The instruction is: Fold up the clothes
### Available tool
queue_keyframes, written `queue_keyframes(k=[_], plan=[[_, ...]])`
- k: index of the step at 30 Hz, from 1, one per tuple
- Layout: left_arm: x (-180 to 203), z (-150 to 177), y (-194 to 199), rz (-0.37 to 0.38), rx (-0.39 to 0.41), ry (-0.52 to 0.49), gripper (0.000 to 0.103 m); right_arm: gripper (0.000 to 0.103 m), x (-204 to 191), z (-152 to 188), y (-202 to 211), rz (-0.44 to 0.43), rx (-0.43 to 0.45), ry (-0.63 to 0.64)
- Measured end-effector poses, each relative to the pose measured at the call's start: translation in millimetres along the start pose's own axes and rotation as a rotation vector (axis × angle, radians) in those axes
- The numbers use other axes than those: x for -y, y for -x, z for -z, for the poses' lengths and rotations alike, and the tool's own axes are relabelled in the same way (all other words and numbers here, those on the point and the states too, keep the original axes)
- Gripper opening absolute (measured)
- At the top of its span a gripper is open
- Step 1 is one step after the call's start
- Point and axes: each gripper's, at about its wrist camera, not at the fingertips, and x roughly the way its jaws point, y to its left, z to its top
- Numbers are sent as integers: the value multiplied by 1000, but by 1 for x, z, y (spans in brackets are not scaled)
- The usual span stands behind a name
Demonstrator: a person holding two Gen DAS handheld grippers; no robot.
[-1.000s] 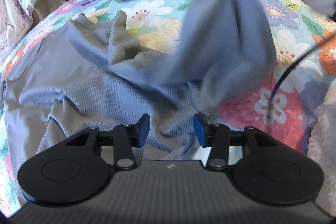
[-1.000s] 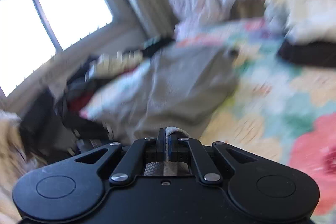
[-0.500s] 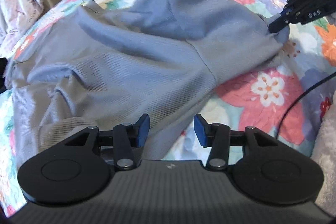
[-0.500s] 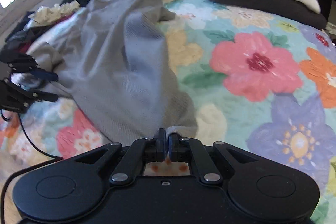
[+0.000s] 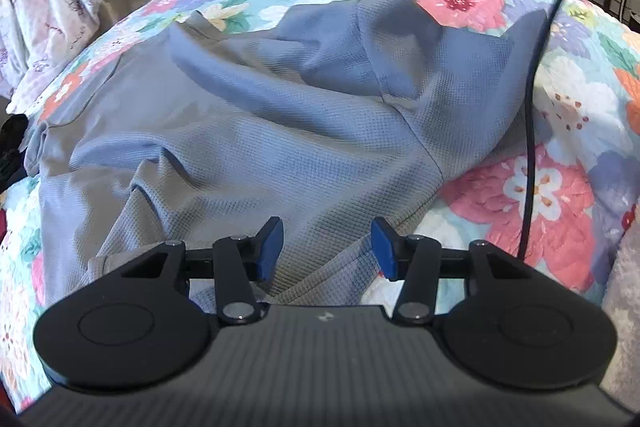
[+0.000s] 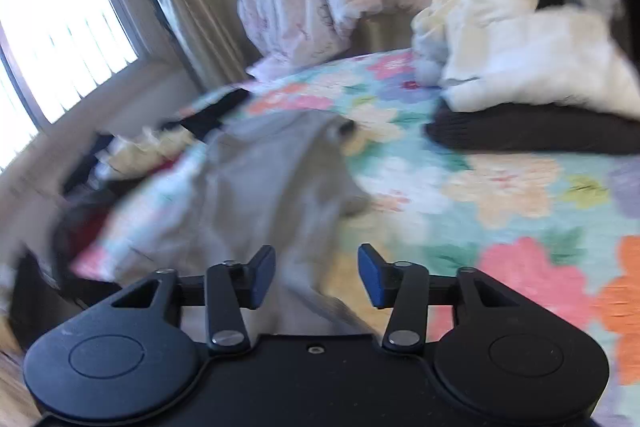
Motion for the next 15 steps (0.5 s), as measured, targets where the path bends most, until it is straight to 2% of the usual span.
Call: queue_keyframes(k=[1, 6, 10, 12, 14, 15], plan=[[-1, -1, -3, 5, -2, 1, 48, 59, 0, -4, -9, -15, -25, -3], [-10, -1, -15, 17, -30, 31, 49, 59, -8, 0, -75, 28, -147, 56], [-18, 5, -32, -7, -121, 27, 57, 61, 1, 2, -126, 2, -232, 17], [-19, 8, -36, -13, -138, 18, 58, 61, 11, 0, -149, 37, -245, -22], [-21, 7, -36, -15, -135, 22, 58, 59, 25, -5, -162, 16, -229, -90], [-22, 6, -36, -15, -131, 25, 58, 38, 32, -7, -165, -8, -215, -115]])
